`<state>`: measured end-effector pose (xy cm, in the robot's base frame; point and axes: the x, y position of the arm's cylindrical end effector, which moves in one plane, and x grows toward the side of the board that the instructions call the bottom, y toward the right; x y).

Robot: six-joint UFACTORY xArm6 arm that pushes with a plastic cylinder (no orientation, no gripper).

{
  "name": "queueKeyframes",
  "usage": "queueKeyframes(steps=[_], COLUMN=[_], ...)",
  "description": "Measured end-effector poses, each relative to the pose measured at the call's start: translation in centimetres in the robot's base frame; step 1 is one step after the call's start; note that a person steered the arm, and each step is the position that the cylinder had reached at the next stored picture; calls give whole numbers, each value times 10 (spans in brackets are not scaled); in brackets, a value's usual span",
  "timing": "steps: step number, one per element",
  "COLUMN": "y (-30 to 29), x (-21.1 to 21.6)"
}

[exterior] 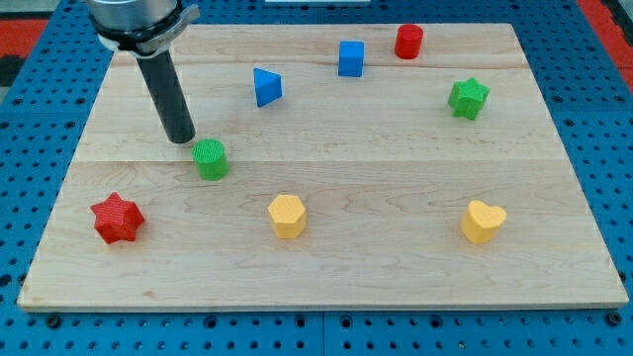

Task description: Push the blue triangle below to the blue cube

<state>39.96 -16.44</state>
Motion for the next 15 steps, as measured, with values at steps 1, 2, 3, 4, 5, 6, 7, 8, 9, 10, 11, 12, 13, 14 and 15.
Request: queueKeyframes(steps=[1, 2, 3, 4, 5, 6, 7, 8, 9, 10, 11, 12, 13, 14, 15], y=[0, -17, 57, 113, 99, 107, 124, 160, 174, 163, 195, 196, 191, 188, 189], x=[-9, -61, -80, -65, -95, -127, -95, -62, -54, -95, -84, -56, -58, -25, 16])
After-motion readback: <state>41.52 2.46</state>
